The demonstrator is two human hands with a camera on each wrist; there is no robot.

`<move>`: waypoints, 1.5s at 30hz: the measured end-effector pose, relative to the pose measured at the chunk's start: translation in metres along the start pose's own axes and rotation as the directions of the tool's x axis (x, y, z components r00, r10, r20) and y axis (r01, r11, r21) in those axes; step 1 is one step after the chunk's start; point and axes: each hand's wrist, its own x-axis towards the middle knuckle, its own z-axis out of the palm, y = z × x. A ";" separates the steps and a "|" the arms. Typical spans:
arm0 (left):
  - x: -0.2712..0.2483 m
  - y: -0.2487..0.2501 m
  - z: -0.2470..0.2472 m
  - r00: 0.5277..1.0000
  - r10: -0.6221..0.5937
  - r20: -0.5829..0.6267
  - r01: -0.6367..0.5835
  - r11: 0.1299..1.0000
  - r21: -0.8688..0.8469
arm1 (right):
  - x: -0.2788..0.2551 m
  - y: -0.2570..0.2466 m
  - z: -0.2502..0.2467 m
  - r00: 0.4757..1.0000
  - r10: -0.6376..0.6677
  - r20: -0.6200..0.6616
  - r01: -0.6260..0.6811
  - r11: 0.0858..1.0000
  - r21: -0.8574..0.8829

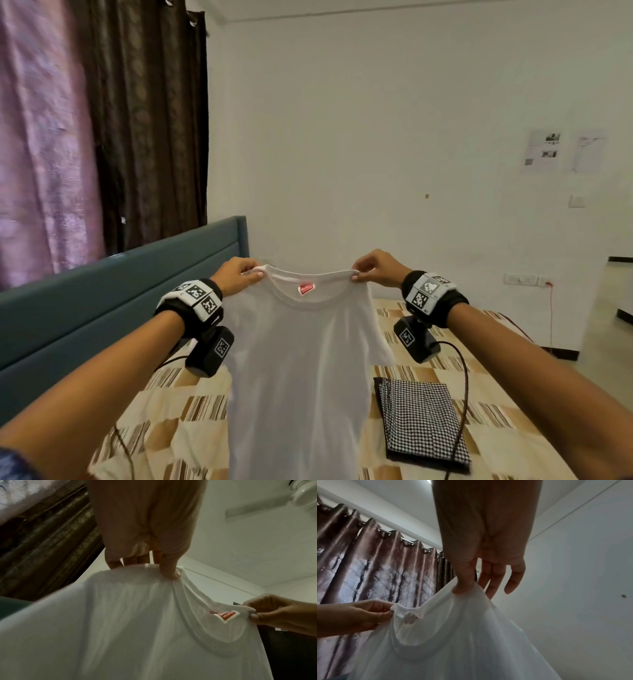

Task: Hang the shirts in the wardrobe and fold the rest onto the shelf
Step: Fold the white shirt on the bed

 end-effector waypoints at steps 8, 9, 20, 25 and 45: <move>0.008 -0.007 0.000 0.999 0.001 -0.051 -0.002 1.000 -0.030 | 0.002 -0.007 0.001 1.000 0.017 -0.012 -0.014 0.978 0.207; 0.008 -0.009 -0.001 0.999 -0.005 -0.034 0.005 1.000 -0.014 | 0.002 -0.004 -0.001 0.998 0.038 0.058 -0.046 0.990 0.130; 0.003 -0.005 -0.004 0.986 0.013 0.167 0.020 0.981 -0.194 | -0.010 0.012 -0.006 0.991 0.062 0.117 -0.104 0.915 0.390; 0.011 -0.002 0.001 0.999 -0.012 0.042 0.020 0.984 -0.179 | -0.002 0.018 0.000 0.994 0.110 -0.019 -0.087 0.867 0.490; 0.016 0.045 0.062 0.964 -0.257 0.073 0.267 0.915 -0.302 | 0.013 -0.050 0.061 0.961 0.263 0.087 -0.255 0.723 0.642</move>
